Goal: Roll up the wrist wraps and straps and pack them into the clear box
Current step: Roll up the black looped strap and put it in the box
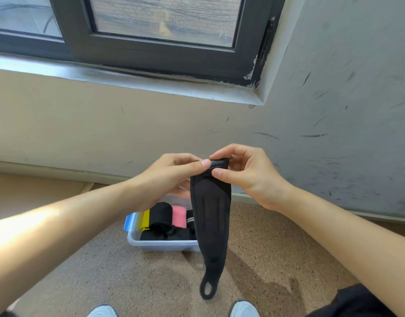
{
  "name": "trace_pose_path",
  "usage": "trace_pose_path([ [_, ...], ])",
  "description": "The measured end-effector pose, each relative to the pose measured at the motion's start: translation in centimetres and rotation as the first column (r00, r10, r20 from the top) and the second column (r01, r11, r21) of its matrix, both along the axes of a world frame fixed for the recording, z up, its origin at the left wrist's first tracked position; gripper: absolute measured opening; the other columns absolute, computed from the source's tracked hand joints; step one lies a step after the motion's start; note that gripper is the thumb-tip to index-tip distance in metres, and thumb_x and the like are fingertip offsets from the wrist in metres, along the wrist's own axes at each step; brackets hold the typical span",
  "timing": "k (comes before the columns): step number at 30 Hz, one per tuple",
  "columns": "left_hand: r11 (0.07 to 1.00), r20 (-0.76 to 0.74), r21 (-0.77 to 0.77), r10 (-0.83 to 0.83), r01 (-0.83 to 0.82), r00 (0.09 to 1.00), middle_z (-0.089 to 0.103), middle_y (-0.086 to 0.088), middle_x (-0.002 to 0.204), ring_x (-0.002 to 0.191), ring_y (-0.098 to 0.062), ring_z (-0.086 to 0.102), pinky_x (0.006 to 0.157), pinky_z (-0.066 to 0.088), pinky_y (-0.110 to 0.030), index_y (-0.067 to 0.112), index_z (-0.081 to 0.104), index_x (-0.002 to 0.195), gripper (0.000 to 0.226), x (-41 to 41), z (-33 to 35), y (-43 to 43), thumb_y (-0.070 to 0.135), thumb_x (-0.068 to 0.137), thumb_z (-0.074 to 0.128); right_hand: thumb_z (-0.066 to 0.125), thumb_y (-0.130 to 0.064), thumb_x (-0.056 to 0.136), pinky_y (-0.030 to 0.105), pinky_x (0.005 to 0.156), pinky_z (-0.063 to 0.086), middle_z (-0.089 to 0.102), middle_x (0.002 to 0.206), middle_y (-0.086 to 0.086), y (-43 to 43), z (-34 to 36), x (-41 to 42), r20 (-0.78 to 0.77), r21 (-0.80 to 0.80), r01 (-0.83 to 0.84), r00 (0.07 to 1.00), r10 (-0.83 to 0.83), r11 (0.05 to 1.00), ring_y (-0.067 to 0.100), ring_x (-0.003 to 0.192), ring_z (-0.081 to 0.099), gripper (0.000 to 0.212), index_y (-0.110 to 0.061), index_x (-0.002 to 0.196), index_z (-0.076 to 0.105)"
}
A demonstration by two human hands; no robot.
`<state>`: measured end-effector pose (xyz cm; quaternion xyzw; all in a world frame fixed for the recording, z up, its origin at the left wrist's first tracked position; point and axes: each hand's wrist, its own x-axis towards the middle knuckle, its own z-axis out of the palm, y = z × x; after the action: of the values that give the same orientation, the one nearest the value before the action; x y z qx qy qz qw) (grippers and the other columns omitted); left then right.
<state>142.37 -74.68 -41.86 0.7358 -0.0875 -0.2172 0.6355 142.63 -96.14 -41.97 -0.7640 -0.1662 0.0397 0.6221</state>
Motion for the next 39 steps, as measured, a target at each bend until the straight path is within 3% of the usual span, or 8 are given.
trace_pose_path([
  [5,0.994,-0.006,-0.086,0.074,-0.074,0.997,0.075,-0.022,0.110,0.099,-0.038,0.073,0.093,0.057,-0.050,0.009,0.071,0.115,0.034,0.14,-0.51,-0.22,0.029,0.088,0.073,0.080,0.003,0.082,0.032,0.081,0.058,0.077,0.095,0.004,0.10,-0.21,0.04,0.076,-0.050,-0.003,0.997,0.007,0.999,0.027,0.097,0.072,0.026,-0.019,0.095,0.075],
  [8,0.989,-0.001,-0.129,0.069,-0.068,0.998,0.075,-0.022,0.108,0.097,-0.033,0.074,0.090,0.060,-0.048,0.008,0.069,0.116,0.029,0.27,-0.63,-0.11,0.015,0.089,0.074,0.083,0.002,0.078,0.040,0.083,0.061,0.073,0.102,0.003,-0.07,-0.32,0.05,0.075,-0.083,0.000,0.997,0.006,0.997,0.032,0.099,0.070,0.032,-0.023,0.096,0.072],
  [12,0.989,0.042,-0.120,0.097,-0.092,0.994,0.076,-0.022,0.107,0.097,-0.033,0.074,0.096,0.055,-0.056,0.012,0.069,0.113,0.026,0.32,-0.75,-0.01,0.004,0.088,0.074,0.085,-0.026,0.081,0.047,0.086,0.060,0.071,0.106,0.003,-0.45,-0.02,0.29,-0.086,-0.056,-0.037,0.996,0.032,0.998,0.032,0.094,0.070,0.036,-0.023,0.112,0.066],
  [15,0.987,0.084,-0.132,0.108,-0.096,0.991,0.077,-0.016,0.104,0.095,-0.029,0.074,0.093,0.059,-0.052,0.014,0.070,0.109,0.028,0.25,-0.90,-0.01,-0.001,0.086,0.075,0.067,-0.041,0.090,0.047,0.085,0.061,0.072,0.100,0.008,-0.28,0.13,0.10,-0.248,0.020,-0.090,0.964,0.092,0.996,0.029,0.094,0.072,0.042,-0.008,0.116,0.064],
  [22,0.984,0.160,-0.137,0.138,-0.116,0.977,0.075,-0.015,0.110,0.098,-0.026,0.075,0.085,0.060,-0.036,0.016,0.068,0.113,0.034,0.15,-0.83,-0.18,-0.003,0.085,0.076,0.066,-0.018,0.093,0.042,0.076,0.062,0.075,0.096,0.010,0.01,0.24,0.17,-0.223,0.077,-0.070,0.971,0.086,0.995,0.028,0.091,0.073,0.022,-0.008,0.113,0.064],
  [26,0.998,0.049,-0.056,0.038,-0.035,0.998,0.077,-0.006,0.112,0.106,-0.024,0.074,0.100,0.055,-0.045,0.023,0.069,0.119,0.028,0.31,-0.55,-0.17,0.023,0.092,0.073,0.068,-0.009,0.092,0.043,0.077,0.061,0.074,0.097,0.014,0.08,-0.03,0.26,-0.171,0.109,-0.029,0.984,0.047,0.994,0.026,0.089,0.072,0.015,-0.009,0.108,0.066],
  [31,1.000,-0.008,0.023,-0.001,0.001,1.000,0.079,-0.001,0.107,0.100,-0.017,0.074,0.095,0.053,-0.036,0.025,0.072,0.115,0.035,0.17,-0.38,-0.33,0.050,0.094,0.059,0.074,-0.002,0.088,0.038,0.083,0.062,0.075,0.096,0.013,-0.16,-0.27,0.29,-0.038,0.051,0.003,0.999,-0.001,0.999,0.024,0.088,0.070,0.020,-0.010,0.105,0.069],
  [39,0.995,-0.012,-0.098,0.031,-0.033,0.999,0.074,-0.010,0.101,0.096,-0.030,0.074,0.079,0.059,-0.041,0.010,0.069,0.115,0.025,0.25,-0.82,0.04,0.022,0.092,0.072,0.084,-0.002,0.079,0.048,0.090,0.060,0.072,0.104,0.005,-0.40,-0.55,0.31,0.029,-0.066,-0.045,0.999,0.047,0.997,0.033,0.104,0.067,0.033,-0.022,0.103,0.071],
])
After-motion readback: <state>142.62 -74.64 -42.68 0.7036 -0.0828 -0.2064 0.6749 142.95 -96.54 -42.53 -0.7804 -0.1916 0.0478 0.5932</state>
